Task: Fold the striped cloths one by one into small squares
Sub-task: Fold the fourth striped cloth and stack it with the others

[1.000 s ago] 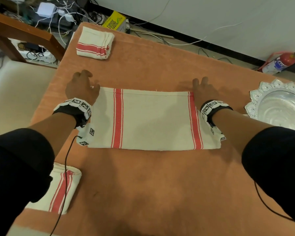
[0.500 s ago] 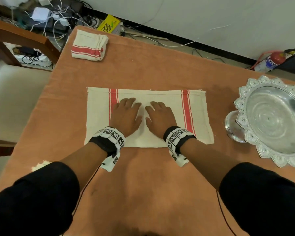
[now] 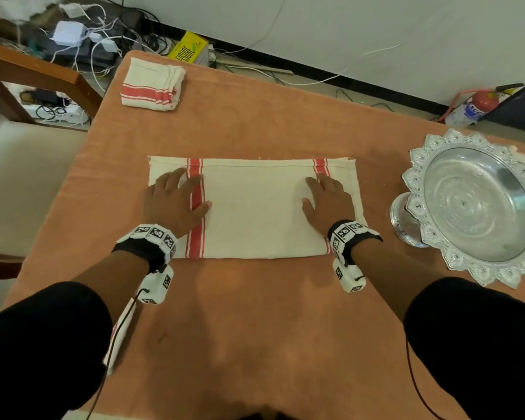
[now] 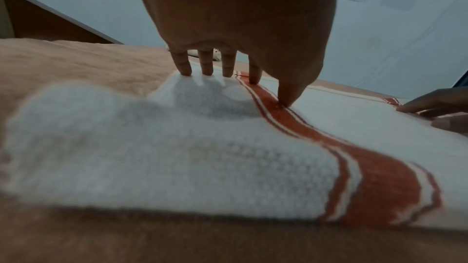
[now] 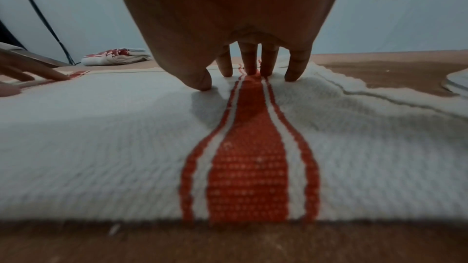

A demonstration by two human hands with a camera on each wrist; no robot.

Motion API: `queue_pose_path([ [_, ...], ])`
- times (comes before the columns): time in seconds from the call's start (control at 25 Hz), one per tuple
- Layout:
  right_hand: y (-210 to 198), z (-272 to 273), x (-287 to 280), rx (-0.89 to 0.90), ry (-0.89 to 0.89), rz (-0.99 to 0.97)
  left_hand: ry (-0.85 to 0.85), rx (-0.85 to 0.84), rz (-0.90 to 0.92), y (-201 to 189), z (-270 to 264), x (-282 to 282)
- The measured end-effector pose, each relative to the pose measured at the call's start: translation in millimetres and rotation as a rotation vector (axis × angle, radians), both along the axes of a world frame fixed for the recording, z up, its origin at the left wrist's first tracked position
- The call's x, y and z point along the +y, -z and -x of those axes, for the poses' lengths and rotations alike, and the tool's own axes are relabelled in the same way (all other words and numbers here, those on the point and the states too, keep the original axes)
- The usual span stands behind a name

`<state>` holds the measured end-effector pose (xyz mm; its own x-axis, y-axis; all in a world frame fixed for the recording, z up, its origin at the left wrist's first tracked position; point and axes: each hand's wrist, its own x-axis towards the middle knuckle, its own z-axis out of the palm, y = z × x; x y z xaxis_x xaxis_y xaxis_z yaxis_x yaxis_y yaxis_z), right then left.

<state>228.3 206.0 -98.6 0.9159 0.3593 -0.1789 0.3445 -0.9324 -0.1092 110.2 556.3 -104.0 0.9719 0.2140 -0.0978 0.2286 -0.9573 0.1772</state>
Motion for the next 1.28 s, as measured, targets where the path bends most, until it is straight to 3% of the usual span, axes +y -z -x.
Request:
queue_pose_path([
  [0.2, -10.3, 3.1, 6.7, 0.024, -0.002, -0.017, -0.012, -0.011, 0.124, -10.1, -2.4, -12.8],
  [0.4, -20.6, 60.9, 47.2, 0.019, -0.258, -0.102, 0.211, -0.068, 0.165, -20.3, 20.1, -86.8],
  [0.56, -10.3, 106.0, 53.5, 0.088, -0.350, -0.062, 0.200, -0.005, 0.119, -12.5, 51.5, -117.0],
  [1.04, 6.3, 95.2, -74.5, -0.003, 0.033, -0.082, -0.053, -0.068, 0.026, -9.5, 127.8, -23.5],
  [1.28, -6.6, 101.1, -52.8, 0.019, 0.006, -0.013, -0.050, -0.094, 0.025, -17.9, 121.2, -47.9],
])
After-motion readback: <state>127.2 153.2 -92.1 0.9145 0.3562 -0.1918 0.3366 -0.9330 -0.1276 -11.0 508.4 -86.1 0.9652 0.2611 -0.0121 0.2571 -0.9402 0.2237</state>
